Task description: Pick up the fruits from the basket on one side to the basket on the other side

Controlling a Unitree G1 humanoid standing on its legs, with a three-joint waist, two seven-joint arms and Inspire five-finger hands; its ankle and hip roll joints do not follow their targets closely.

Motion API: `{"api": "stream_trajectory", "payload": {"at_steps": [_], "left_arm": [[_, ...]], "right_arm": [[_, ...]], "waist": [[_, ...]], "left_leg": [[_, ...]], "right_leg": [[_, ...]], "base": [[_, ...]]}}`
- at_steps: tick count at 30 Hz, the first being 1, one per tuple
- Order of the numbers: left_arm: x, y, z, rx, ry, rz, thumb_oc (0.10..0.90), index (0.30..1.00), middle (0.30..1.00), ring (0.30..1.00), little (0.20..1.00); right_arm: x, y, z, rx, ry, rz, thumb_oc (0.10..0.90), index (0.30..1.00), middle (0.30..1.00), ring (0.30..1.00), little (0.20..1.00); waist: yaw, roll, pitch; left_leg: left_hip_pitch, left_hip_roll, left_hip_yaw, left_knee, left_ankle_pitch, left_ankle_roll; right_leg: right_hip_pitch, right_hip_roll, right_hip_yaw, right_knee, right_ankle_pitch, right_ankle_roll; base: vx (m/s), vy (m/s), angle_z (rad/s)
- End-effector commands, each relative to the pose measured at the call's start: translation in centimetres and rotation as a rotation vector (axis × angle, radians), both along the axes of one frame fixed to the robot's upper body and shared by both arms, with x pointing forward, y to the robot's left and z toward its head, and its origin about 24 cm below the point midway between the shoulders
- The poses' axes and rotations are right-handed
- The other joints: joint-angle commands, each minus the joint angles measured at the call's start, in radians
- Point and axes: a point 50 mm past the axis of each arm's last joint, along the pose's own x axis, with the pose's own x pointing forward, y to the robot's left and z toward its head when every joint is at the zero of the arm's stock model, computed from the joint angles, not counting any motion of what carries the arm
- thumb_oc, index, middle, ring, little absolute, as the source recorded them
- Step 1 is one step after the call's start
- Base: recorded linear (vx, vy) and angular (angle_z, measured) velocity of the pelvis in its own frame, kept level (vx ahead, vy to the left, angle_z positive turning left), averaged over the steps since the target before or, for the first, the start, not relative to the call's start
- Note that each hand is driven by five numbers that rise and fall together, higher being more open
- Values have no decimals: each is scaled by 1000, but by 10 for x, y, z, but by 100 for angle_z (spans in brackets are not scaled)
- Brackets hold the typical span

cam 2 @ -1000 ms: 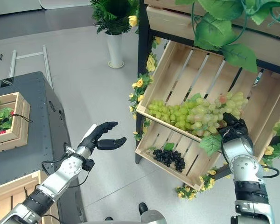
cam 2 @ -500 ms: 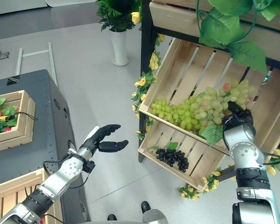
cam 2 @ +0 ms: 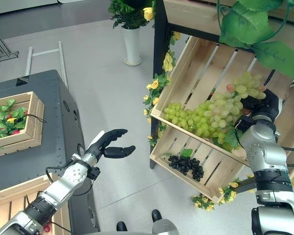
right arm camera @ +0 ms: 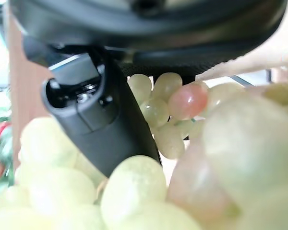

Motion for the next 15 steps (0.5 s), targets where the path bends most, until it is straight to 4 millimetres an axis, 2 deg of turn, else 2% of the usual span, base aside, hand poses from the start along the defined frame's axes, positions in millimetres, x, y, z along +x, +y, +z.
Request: {"api": "stream_trajectory", "payload": {"at_steps": [1, 8, 15], "left_arm": [[26, -16, 51, -36, -240, -79, 800, 900, 900, 900, 900], [26, -14, 54, -34, -241, -81, 800, 900, 900, 900, 900], [23, -8, 56, -15, -241, -86, 800, 900, 900, 900, 900]], "right_arm": [[0, 7, 85, -370, -211, 51, 400, 300, 300, 300, 300], [-5, 3, 82, -726, -24, 78, 400, 300, 300, 300, 300], [-13, -9, 80, -1143, 255, 76, 400, 300, 300, 300, 300]], "waist": [[42, -49, -78], [38, -53, -78], [36, -66, -85]], "left_leg": [[32, 1, -78, 9, -121, -16], [31, 2, -77, 9, -119, -17], [23, 4, -68, 9, -117, -18]], "right_leg": [[-1, 29, -52, 34, -27, 7], [-2, 26, -56, 34, -27, 11], [-10, 27, -57, 33, -23, 18]], "base": [[0, 0, 0], [0, 0, 0], [0, 0, 0]]}}
